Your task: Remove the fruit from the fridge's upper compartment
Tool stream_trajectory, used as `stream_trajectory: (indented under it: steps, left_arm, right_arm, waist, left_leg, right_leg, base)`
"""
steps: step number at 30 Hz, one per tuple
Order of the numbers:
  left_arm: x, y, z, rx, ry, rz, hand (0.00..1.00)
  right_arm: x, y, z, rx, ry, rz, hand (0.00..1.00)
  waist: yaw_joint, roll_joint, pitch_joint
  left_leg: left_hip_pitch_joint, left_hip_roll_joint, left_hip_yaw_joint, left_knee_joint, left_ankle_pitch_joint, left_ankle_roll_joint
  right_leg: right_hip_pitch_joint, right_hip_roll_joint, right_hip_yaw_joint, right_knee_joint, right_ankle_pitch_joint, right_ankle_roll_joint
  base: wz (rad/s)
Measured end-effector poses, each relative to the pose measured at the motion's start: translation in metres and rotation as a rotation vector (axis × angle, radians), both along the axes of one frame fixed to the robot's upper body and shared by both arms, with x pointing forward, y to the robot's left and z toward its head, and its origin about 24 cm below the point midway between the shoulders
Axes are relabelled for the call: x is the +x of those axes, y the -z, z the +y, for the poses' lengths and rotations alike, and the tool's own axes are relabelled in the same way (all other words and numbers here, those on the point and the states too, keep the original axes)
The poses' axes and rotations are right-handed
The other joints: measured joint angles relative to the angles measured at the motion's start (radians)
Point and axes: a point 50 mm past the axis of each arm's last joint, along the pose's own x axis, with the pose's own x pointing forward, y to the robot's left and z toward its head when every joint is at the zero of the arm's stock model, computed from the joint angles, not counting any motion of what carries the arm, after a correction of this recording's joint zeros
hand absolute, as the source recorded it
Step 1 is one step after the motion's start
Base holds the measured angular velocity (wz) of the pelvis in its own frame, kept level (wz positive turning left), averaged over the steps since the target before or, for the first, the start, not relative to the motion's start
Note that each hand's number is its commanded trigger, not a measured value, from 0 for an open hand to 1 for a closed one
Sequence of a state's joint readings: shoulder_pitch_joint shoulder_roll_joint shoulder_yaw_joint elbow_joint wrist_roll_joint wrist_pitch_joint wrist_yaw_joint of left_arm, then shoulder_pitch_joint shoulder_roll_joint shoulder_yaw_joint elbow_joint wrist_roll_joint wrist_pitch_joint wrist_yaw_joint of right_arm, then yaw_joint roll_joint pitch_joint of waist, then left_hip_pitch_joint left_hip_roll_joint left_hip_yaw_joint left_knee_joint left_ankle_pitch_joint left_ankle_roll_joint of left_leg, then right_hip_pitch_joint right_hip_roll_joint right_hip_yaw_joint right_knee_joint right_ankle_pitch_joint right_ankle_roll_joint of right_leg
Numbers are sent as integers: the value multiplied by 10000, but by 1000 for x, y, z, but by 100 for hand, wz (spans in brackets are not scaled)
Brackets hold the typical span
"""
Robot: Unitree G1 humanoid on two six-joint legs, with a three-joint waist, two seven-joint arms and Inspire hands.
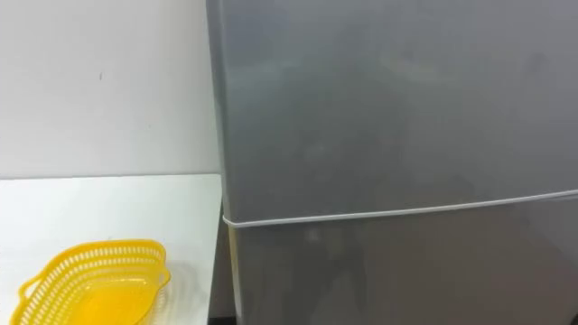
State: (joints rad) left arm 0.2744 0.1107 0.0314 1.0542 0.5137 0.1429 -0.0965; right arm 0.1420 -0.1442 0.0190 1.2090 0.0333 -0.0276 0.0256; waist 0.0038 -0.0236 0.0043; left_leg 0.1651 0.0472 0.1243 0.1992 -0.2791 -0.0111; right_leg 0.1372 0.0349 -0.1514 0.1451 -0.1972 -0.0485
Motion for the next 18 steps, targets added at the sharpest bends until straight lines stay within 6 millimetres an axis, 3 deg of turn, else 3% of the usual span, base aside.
stream_trajectory:
  steps: [18]
  left_arm:
    - [-2, 0, -1, -30, -276, 13, 0]
  right_arm:
    - [-9, 0, -4, -394, -510, 456, 0]
  waist:
    - [10, 12, -1]
  left_leg:
    - [21, -36, -184, -9, 0, 0]
  right_leg:
    - [87, 1, -125, -89, -13, 23]
  base:
    - [3]
